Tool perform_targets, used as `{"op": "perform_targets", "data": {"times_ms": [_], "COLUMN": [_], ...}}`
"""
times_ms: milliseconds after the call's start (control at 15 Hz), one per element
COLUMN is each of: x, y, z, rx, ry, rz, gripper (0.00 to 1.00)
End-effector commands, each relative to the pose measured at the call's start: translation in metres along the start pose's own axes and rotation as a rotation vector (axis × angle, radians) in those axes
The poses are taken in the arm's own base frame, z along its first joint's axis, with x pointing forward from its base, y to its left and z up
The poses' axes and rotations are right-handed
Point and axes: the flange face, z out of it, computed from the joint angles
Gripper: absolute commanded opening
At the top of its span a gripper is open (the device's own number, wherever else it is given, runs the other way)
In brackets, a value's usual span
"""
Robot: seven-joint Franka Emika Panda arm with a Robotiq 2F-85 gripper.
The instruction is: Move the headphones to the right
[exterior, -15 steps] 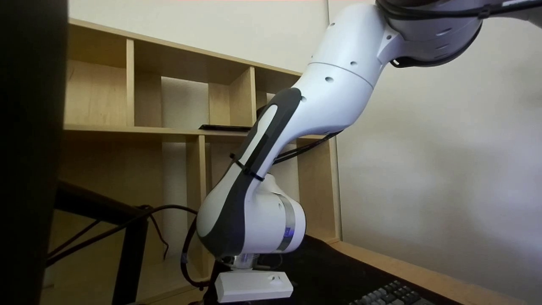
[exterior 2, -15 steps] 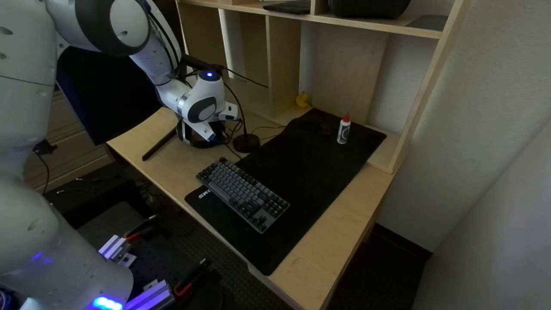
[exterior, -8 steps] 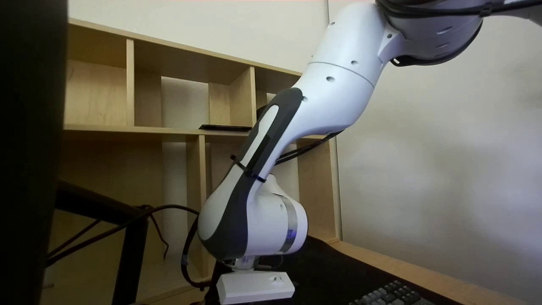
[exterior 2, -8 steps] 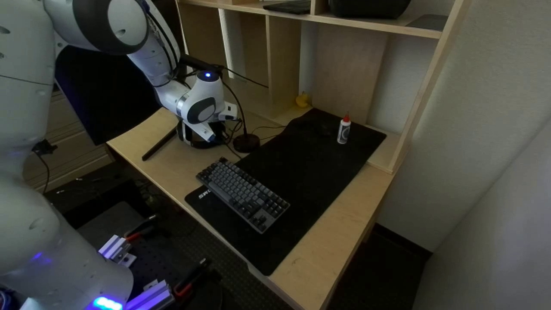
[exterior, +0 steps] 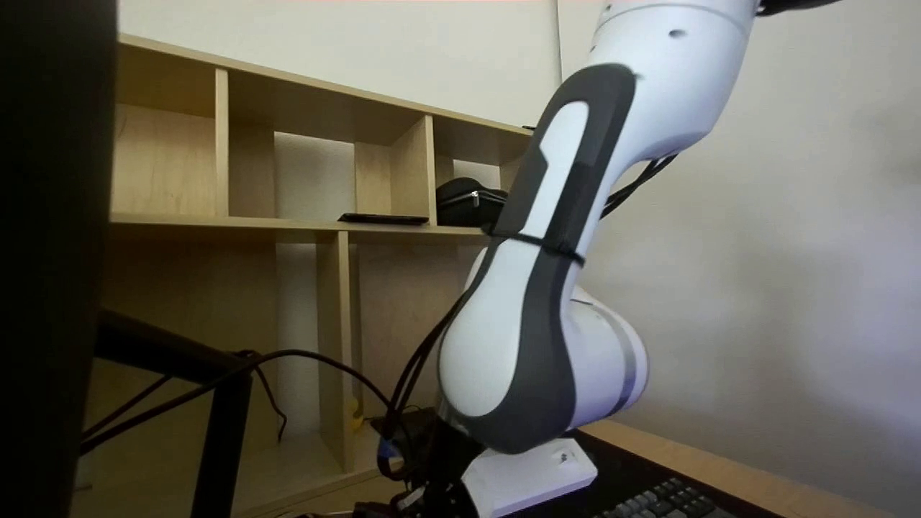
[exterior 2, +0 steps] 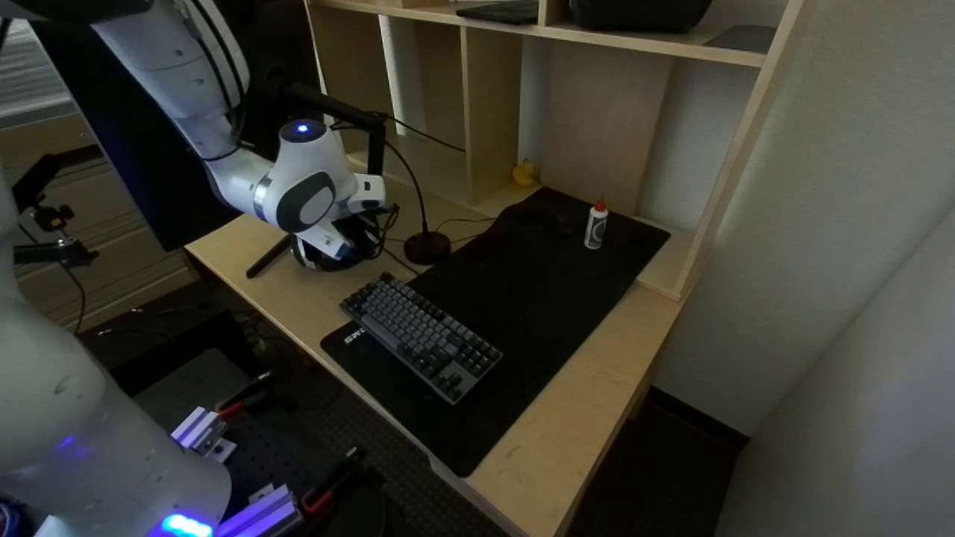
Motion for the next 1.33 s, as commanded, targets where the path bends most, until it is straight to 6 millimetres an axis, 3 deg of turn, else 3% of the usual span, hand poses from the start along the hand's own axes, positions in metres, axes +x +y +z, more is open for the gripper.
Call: {"op": "perform_targets", "data": {"times_ms": [0, 133, 333, 467, 600, 667, 867, 933, 1000, 1133, 1267], "x": [-0.038, -0.041, -0.03, -0.024, -0.033, -0.032, -0.031, -0.032, -0.035, -0.041, -0.062], "y": [0.01, -0.004, -0.018, -0.008, 0.019, -0.001, 0.018, 0.018, 0.025, 0.048, 0.079], "z": [-0.06, -0.074, -0.093, -0.109, -0.133, -0.106, -0.126, -0.127, -0.13, -0.144, -0.148], "rx": [-0.008, 0.016, 0.074, 0.104, 0.105, 0.099, 0.096, 0.095, 0.092, 0.12, 0.124], "ry": [0.047, 0.041, 0.039, 0.042, 0.088, 0.048, 0.087, 0.087, 0.082, 0.076, 0.025], "rz": [0.02, 0.08, 0.219, 0.358, 0.485, 0.408, 0.474, 0.473, 0.501, 0.605, 0.692], "gripper": [0.04, 0.04, 0.04, 0.04, 0.04, 0.18, 0.18, 0.04, 0.04, 0.04, 0.04]}}
